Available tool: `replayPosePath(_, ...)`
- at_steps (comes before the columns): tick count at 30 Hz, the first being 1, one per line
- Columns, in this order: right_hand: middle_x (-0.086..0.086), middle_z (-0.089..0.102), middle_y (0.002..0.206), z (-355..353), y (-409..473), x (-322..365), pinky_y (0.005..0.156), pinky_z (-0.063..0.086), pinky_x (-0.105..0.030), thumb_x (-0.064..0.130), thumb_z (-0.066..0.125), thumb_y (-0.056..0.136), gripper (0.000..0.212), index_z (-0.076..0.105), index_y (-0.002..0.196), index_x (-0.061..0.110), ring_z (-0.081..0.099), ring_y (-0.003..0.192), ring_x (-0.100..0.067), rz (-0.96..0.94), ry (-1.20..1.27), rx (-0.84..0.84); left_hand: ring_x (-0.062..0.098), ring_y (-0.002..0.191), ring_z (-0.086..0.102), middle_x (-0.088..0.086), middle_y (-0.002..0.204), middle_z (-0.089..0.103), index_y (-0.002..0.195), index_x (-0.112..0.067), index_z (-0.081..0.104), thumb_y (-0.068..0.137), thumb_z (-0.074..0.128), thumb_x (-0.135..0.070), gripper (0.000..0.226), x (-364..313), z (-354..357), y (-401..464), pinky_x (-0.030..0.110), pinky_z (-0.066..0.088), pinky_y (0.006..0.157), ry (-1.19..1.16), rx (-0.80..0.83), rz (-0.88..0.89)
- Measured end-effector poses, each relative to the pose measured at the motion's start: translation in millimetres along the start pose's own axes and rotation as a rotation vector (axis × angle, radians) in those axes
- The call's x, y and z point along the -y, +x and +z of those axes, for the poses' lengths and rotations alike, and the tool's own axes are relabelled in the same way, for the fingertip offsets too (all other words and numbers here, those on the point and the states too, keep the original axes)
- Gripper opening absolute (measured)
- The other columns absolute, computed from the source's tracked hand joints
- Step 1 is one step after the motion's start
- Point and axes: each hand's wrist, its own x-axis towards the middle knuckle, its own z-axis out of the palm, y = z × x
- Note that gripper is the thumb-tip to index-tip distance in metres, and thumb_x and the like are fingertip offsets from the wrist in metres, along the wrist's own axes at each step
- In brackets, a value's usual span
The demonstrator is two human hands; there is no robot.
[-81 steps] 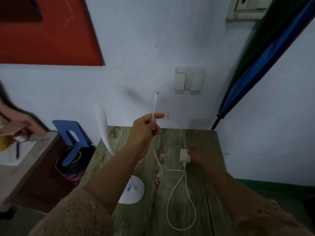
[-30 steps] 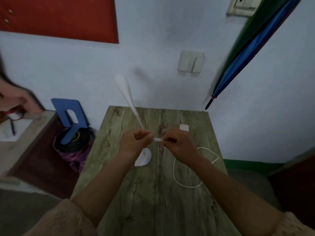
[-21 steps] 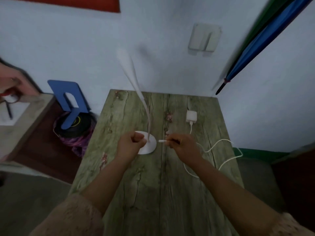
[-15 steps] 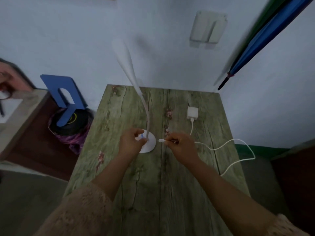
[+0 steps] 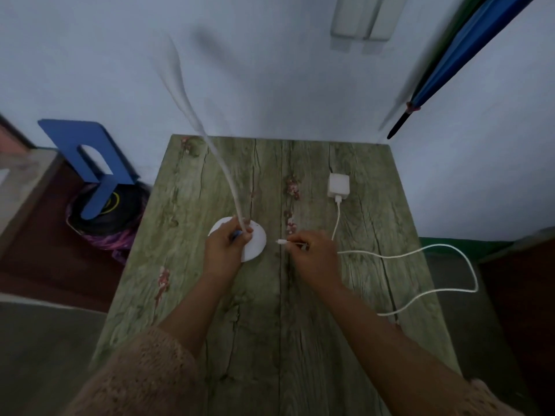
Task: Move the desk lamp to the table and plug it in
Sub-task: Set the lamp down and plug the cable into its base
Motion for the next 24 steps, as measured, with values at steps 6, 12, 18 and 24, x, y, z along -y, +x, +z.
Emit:
replayPosePath(6,0.001,0.065,0.071,5.2,6.6,12.4,0.068,0.039,-0.015,0.026,0.073,0.078,0.014,0.070,0.072,0.013,0.051,0.070,0.001,-0.010,0.076,0.014,0.012,0.119,0.053,0.001,0.120,0.062,0.111,-0.005,0.065,0.090,0.052,0.002,0.026,-4.5,-8.0,3.7,0.015,0.043,0.096,-0.225,-0.021,-0.043)
replayPosePath(12,-0.004,0.064,0.069,11.4,11.3,28.6,0.071,0.045,-0.036,0.019,0.075,0.077,0.016,0.068,0.070,0.007,0.055,0.071,-0.019,-0.085,0.098,-0.036,0.020,0.119,0.055,0.005,0.119,0.062,0.110,0.004,0.063,0.091,0.047,0.007,0.025,-9.7,-13.0,3.6,0.022,0.045,0.101,-0.264,0.003,-0.025)
replayPosePath(18,-0.009,0.067,0.069,15.0,11.6,33.6,0.070,0.046,-0.044,0.013,0.074,0.078,0.011,0.071,0.071,0.005,0.057,0.070,-0.025,-0.147,0.063,-0.020,0.024,0.123,0.054,0.007,0.119,0.061,0.109,0.008,0.061,0.091,0.045,0.010,0.025,-10.9,-16.0,3.1,0.034,0.039,0.108,-0.310,0.027,-0.051)
replayPosePath(24,-0.009,0.067,0.069,15.0,11.4,38.6,0.069,0.046,-0.042,0.012,0.074,0.077,0.010,0.070,0.071,0.004,0.057,0.071,-0.025,-0.163,0.040,-0.045,0.024,0.123,0.054,0.017,0.126,0.062,0.115,0.005,0.061,0.092,0.046,0.006,0.028,-7.5,-20.9,5.6,0.031,0.041,0.106,-0.343,0.023,-0.055)
